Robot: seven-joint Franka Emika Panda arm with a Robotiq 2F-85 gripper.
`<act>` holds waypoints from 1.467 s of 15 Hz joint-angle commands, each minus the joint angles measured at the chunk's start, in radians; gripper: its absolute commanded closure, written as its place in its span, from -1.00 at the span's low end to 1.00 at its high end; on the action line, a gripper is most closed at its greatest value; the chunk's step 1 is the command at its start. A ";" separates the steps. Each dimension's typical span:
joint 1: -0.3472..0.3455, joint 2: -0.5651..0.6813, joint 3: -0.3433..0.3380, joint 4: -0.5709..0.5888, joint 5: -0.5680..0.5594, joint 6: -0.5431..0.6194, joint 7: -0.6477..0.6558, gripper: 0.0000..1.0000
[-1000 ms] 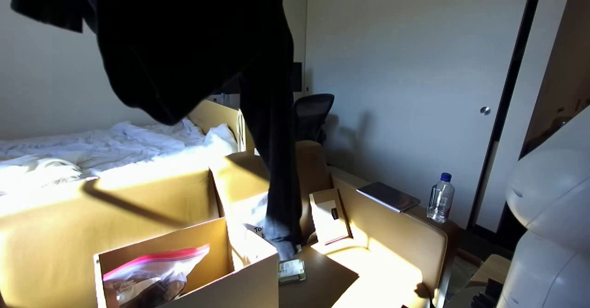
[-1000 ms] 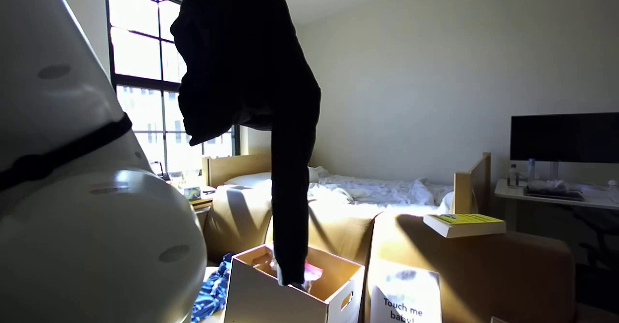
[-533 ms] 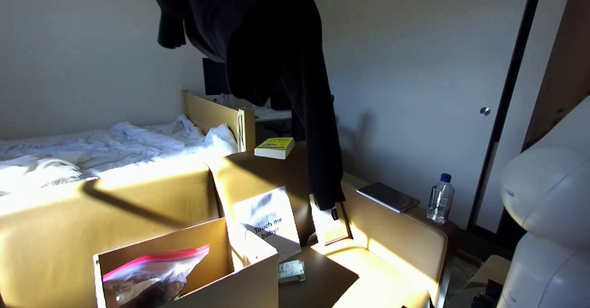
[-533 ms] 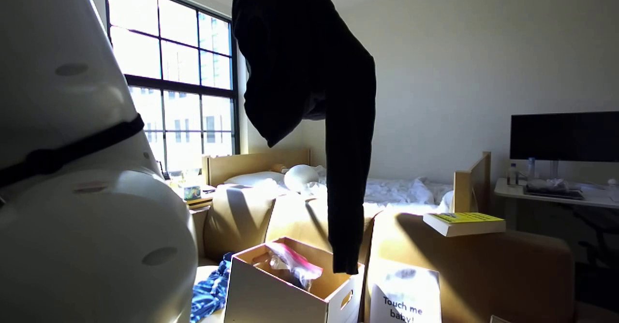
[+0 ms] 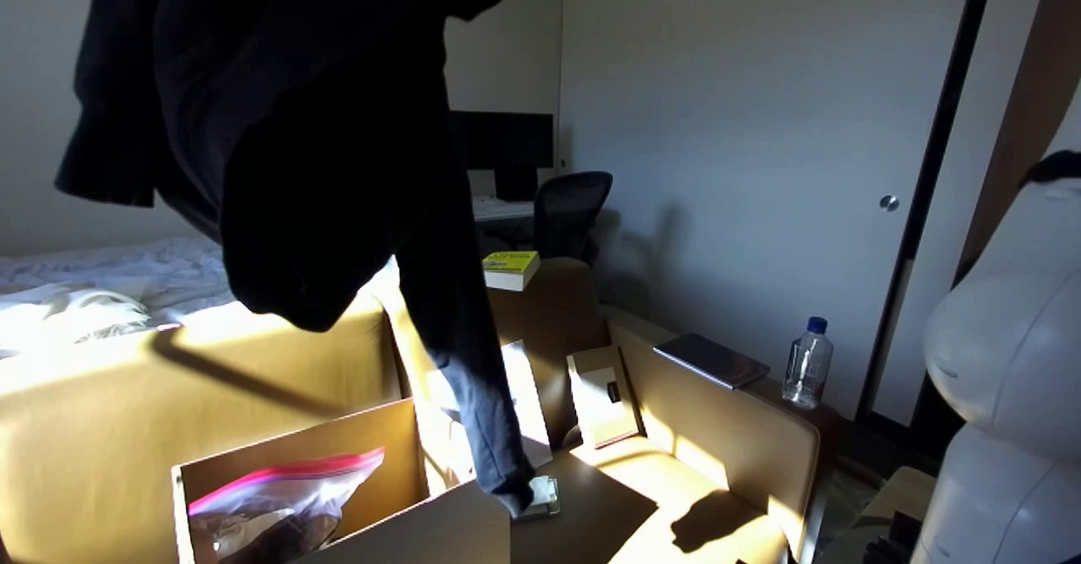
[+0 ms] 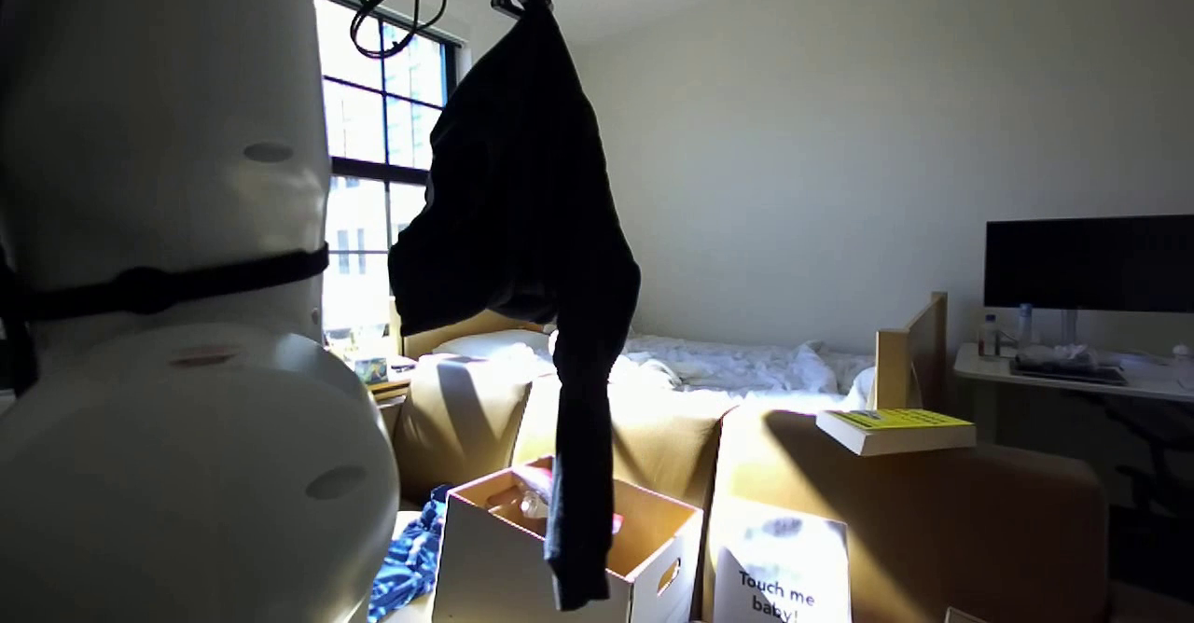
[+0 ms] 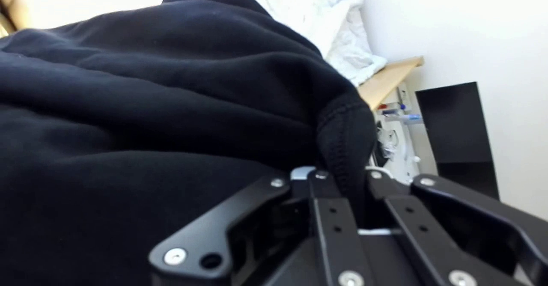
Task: Pick up the cloth from the sofa and put it in the box
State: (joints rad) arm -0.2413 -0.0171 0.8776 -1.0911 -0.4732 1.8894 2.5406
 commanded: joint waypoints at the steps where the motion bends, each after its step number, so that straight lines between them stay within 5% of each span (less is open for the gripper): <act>1: 0.080 0.224 0.072 0.136 -0.046 0.026 -0.062 0.96; 9: 0.412 0.378 0.097 0.378 -0.139 -0.163 -0.331 0.96; 13: 0.490 0.423 0.086 0.475 -0.123 -0.168 -0.450 0.96; 14: 0.549 0.363 -0.112 0.453 0.009 -0.118 -0.467 0.96; 22: 0.736 0.447 -0.691 0.609 -0.022 -0.120 -0.318 0.96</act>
State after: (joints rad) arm 0.4286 0.3725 0.3412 -0.5758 -0.4764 1.7651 2.1642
